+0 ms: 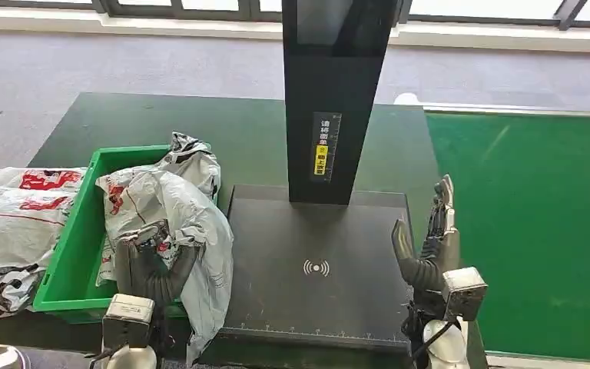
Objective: Moved the parcel from conveyor to table for the left to box.
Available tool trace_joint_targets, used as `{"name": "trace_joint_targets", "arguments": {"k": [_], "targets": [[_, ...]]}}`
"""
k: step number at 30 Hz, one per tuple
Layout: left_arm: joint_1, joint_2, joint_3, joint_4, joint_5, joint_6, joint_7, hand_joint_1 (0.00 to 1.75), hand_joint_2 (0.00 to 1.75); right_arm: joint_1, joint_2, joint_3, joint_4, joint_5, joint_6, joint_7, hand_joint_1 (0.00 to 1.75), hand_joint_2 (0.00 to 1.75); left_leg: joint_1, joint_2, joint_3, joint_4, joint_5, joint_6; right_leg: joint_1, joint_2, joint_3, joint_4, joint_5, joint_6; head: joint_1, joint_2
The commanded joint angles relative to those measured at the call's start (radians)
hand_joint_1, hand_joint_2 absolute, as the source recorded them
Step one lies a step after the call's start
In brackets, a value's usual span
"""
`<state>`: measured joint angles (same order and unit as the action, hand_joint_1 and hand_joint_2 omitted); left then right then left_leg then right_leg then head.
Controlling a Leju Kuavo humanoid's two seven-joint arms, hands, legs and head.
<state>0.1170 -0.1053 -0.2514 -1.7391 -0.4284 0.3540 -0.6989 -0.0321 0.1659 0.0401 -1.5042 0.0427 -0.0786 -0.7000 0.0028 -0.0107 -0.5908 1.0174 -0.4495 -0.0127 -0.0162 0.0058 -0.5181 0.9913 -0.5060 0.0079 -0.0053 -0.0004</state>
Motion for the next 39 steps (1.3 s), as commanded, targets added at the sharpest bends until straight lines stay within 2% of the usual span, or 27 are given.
{"name": "trace_joint_targets", "arguments": {"k": [1, 3, 5, 9, 11, 13, 15, 19, 32, 39], "targets": [[-0.025, 0.016, 0.160, -0.005, -0.017, 0.101, 0.001, 1.75, 1.75, 0.020, -0.020, 0.034, -0.015, -0.004, -0.005, 0.002, 0.00, 1.75, 0.000, 0.001, 0.001, -0.001, 0.000, 0.000, 0.001, 0.000, 0.001, -0.001, 0.000, -0.001, 0.000, 0.000], [-0.032, 0.033, 0.211, -0.033, -0.007, 0.128, 0.001, 1.75, 1.75, 0.025, -0.017, 0.035, -0.022, -0.005, -0.008, 0.002, 0.00, 1.75, 0.000, 0.002, 0.002, -0.002, 0.001, -0.001, 0.001, 0.001, 0.001, -0.002, 0.001, -0.002, 0.000, 0.000], [-0.087, 0.049, 0.267, -0.012, 0.028, 0.118, 0.001, 1.75, 1.75, 0.011, -0.010, 0.025, -0.018, -0.008, -0.018, 0.002, 0.00, 1.75, 0.001, 0.002, 0.001, -0.002, 0.000, -0.001, 0.001, 0.001, 0.001, -0.001, 0.001, -0.002, 0.000, 0.000], [-0.290, 0.079, 0.351, 0.094, 0.027, 0.096, 0.036, 1.75, 1.75, 0.018, -0.002, -0.013, -0.044, -0.005, -0.027, 0.002, 0.00, 1.75, 0.001, -0.001, 0.000, -0.003, 0.003, -0.001, 0.001, -0.003, 0.000, -0.001, 0.002, -0.002, 0.000, 0.000], [-0.459, 0.099, 0.398, 0.209, -0.018, 0.117, 0.114, 1.75, 1.75, 0.095, 0.003, -0.043, -0.148, -0.005, -0.043, 0.002, 0.00, 1.75, 0.001, -0.005, -0.002, -0.001, 0.004, -0.001, 0.001, -0.006, -0.002, 0.000, 0.001, -0.002, 0.000, 0.000], [-0.527, 0.112, 0.409, 0.273, -0.039, 0.102, 0.137, 1.75, 1.75, 0.133, 0.005, -0.057, -0.191, -0.006, -0.029, 0.002, 0.00, 1.75, 0.002, -0.011, -0.003, 0.000, 0.005, -0.002, 0.002, -0.013, -0.001, 0.000, 0.000, -0.002, 0.000, 0.000], [-0.534, 0.105, 0.411, 0.287, -0.051, 0.101, 0.137, 1.75, 1.75, 0.146, 0.011, -0.068, -0.206, -0.003, -0.020, 0.002, 0.00, 1.75, 0.002, -0.012, -0.002, -0.002, 0.006, -0.001, 0.002, -0.014, -0.001, -0.001, 0.000, -0.002, 0.000, 0.000], [-0.504, 0.092, 0.405, 0.260, -0.065, 0.111, 0.127, 1.75, 1.75, 0.168, 0.012, -0.075, -0.225, -0.002, -0.012, 0.002, 0.00, 1.75, 0.001, -0.003, 0.001, -0.001, 0.003, -0.001, 0.001, -0.004, 0.001, 0.000, 0.002, -0.002, 0.000, 0.000], [-0.429, 0.094, 0.362, 0.148, -0.069, 0.124, 0.102, 1.75, 1.75, 0.153, 0.018, -0.081, -0.207, -0.001, 0.009, 0.002, 0.00, 1.75, 0.001, 0.000, 0.001, -0.002, 0.003, -0.001, 0.001, -0.002, 0.000, -0.002, 0.003, -0.002, 0.000, 0.000], [-0.433, 0.106, 0.345, 0.155, -0.086, 0.105, 0.119, 1.75, 1.75, 0.147, 0.021, -0.083, -0.202, 0.002, 0.011, 0.002, 0.00, 1.75, 0.001, -0.001, 0.001, -0.002, 0.003, -0.001, 0.001, -0.002, 0.001, -0.002, 0.002, -0.002, 0.000, 0.000]]}}
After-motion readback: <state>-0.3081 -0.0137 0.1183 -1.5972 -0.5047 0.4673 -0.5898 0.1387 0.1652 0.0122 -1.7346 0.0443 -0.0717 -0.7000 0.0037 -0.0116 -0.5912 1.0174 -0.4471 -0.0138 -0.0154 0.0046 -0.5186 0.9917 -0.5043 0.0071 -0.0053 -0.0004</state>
